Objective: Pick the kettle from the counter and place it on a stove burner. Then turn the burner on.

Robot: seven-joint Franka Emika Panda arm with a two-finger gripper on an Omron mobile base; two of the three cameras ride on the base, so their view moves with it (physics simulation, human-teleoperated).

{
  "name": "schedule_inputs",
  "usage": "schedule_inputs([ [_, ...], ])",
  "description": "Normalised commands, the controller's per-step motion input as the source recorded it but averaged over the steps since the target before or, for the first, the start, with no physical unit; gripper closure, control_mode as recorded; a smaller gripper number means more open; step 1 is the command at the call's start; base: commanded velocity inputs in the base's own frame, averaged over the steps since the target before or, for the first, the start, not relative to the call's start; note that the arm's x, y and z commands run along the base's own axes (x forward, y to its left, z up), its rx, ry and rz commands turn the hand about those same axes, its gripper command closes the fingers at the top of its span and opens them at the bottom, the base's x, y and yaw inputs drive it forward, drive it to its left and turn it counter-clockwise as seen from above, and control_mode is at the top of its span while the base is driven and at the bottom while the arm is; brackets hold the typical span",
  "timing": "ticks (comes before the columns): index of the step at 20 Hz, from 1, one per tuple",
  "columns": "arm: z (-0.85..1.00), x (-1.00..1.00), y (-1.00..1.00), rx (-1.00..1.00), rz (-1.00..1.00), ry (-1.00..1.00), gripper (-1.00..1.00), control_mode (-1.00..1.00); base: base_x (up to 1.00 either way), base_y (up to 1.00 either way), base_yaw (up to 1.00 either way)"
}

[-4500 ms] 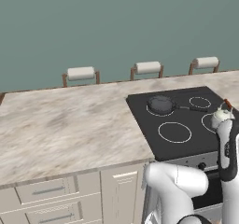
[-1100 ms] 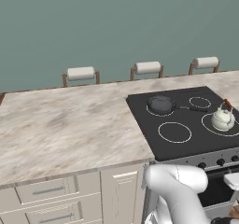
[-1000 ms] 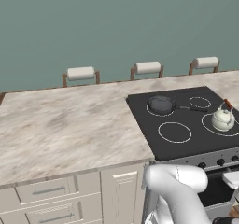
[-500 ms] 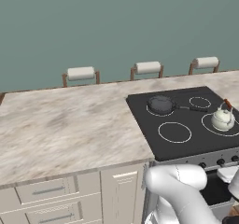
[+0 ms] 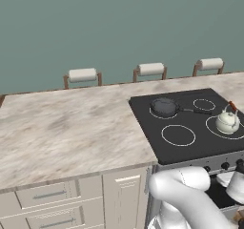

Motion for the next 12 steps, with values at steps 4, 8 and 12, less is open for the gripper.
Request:
schedule_inputs([
  [4,-0.22,0.13,0.0,0.0,0.0,0.01,-1.0,-1.0,0.0,0.0,0.0],
  [8,-0.02,0.24,0.0,0.0,0.0,0.0,-1.0,-1.0,0.0,0.0,0.0],
  [12,-0.01,0.28,-0.08,0.0,0.0,0.0,-1.0,-1.0,0.0,0.0,0.0],
])
